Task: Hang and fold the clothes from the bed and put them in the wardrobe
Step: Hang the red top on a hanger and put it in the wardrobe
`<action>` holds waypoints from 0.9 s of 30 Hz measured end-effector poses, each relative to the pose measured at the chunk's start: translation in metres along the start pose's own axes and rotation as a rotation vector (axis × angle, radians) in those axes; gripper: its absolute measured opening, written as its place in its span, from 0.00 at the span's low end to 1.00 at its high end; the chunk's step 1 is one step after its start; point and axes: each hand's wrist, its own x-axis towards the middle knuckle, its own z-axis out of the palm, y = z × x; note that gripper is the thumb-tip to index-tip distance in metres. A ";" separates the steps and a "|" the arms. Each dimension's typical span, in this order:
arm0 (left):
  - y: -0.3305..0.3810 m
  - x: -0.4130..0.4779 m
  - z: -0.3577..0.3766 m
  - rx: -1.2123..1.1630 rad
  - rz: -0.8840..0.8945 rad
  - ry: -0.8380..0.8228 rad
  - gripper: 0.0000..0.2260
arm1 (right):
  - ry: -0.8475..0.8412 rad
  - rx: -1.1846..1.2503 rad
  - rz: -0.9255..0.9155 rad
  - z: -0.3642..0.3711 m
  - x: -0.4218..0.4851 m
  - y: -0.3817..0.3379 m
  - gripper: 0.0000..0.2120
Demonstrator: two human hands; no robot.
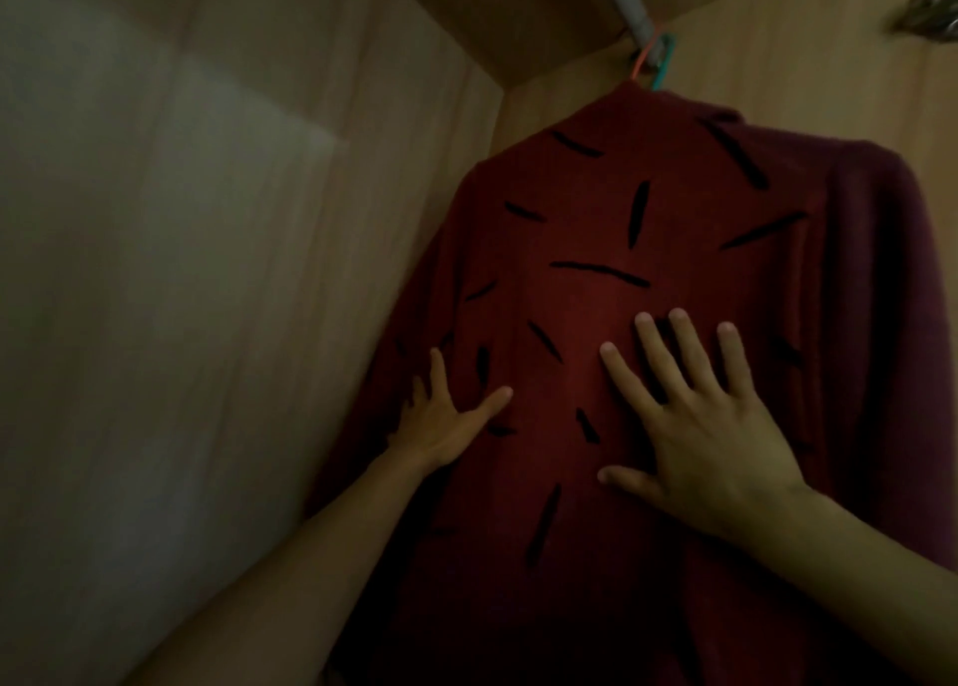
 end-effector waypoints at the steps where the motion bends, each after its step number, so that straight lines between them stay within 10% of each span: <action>1: -0.003 -0.006 0.004 0.001 -0.014 -0.039 0.60 | -0.009 0.001 0.004 -0.003 -0.001 -0.001 0.51; 10: 0.001 -0.083 0.042 0.070 0.016 0.240 0.50 | -0.050 0.088 -0.259 -0.010 -0.033 -0.046 0.43; 17: -0.005 -0.100 0.064 0.348 -0.122 -0.051 0.51 | -0.259 -0.035 -0.200 -0.005 -0.056 -0.023 0.39; 27: -0.049 -0.179 0.051 0.454 0.093 0.108 0.42 | -0.120 0.307 -0.223 -0.013 -0.109 -0.069 0.38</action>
